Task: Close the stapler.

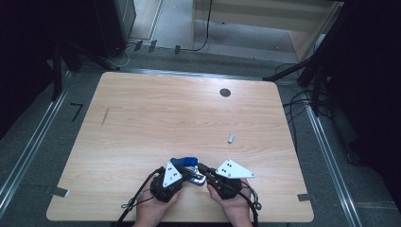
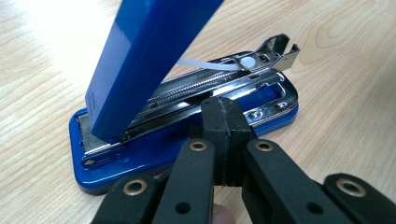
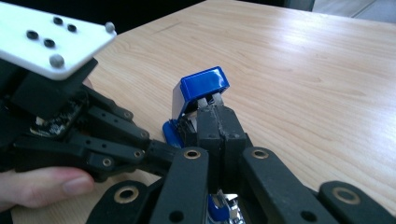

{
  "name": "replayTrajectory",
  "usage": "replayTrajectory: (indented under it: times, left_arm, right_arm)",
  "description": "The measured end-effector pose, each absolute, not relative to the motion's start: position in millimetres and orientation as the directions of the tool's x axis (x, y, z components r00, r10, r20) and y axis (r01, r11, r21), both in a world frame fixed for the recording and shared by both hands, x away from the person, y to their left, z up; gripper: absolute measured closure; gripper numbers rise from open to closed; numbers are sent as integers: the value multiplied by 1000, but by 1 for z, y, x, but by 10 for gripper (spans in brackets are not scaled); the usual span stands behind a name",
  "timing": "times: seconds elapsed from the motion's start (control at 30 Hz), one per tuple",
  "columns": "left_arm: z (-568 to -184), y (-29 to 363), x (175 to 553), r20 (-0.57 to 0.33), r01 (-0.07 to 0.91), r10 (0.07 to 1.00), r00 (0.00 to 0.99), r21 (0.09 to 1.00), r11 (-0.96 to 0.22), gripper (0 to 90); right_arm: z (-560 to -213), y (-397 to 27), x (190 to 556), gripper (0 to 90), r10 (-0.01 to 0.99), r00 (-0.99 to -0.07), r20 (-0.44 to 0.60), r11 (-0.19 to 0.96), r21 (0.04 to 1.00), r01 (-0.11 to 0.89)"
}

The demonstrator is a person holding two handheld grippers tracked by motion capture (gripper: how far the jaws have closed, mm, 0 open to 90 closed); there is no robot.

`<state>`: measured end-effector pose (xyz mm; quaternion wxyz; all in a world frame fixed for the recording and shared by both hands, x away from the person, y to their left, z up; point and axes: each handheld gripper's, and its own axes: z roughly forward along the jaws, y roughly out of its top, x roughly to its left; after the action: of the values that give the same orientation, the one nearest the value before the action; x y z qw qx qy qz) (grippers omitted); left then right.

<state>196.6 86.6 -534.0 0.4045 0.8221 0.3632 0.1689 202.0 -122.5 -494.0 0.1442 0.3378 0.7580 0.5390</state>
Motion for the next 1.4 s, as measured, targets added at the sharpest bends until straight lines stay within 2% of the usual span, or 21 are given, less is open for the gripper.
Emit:
replayTrajectory:
  times: [1.13, 1.4]
  left_arm:
    - [-534, 86, 196, -7, 455, 735, 678, 789, -412, 900]
    - [-534, 86, 196, -5, 454, 735, 678, 789, -414, 900]
  right_arm:
    - [-470, -84, 221, 900, 614, -782, 105, 214, 932, 294]
    - [-470, -79, 226, 900, 596, -791, 136, 196, 931, 307]
